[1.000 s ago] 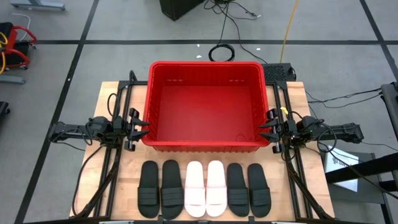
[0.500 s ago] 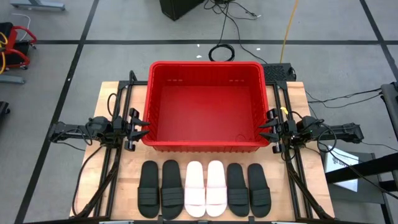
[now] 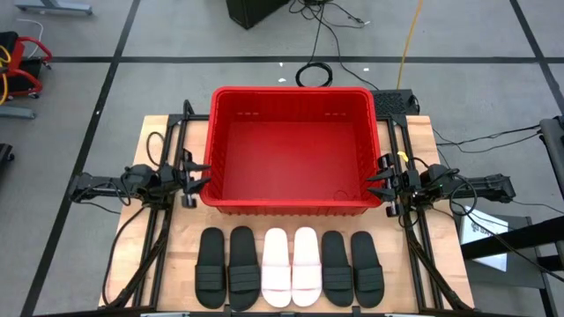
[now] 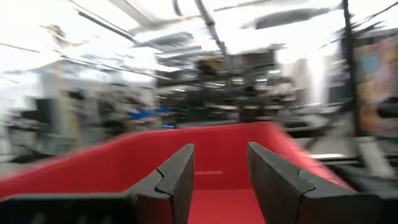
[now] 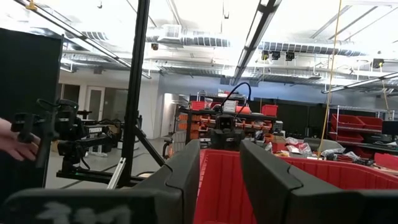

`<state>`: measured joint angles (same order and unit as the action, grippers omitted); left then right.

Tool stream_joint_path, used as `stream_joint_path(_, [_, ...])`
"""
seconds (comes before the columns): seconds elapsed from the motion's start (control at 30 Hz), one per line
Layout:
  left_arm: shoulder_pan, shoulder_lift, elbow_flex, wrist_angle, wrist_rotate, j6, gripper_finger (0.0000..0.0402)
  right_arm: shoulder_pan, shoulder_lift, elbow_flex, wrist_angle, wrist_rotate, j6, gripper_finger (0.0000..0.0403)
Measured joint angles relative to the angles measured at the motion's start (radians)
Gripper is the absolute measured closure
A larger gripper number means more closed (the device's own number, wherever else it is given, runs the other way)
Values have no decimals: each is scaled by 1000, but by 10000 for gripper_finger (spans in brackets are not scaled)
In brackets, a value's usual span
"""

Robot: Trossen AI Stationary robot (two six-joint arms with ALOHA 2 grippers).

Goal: Pick and place slides into bin
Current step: Put the black slipper into the red bin

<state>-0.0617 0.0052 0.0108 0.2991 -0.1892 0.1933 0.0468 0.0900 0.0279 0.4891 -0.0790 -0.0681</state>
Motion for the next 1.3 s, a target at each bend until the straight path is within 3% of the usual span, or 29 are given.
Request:
stream_joint_path(0.37, [3, 0, 0, 7, -29, 12, 249, 0, 0, 0, 0, 0, 0, 298])
stream_joint_path(0.53, [3, 1, -1, 89, 11, -164, 249, 0, 0, 0, 15, 1, 48, 298])
stream_joint_path(0.73, [3, 1, -1, 190, 73, -306, 249, 0, 0, 0, 149, 1, 83, 298])
stream_joint_path(0.9, [2, 1, 1, 245, 59, -282, 249, 0, 0, 0, 280, 4, 67, 298])
stream_joint_path(1.1, [2, 23, 82, 141, 137, -333, 249, 0, 0, 6, 366, 4, 143, 298])
stream_joint_path(1.3, [2, 148, 269, 60, 136, -290, 249, 0, 31, 89, 355, 4, 130, 298])
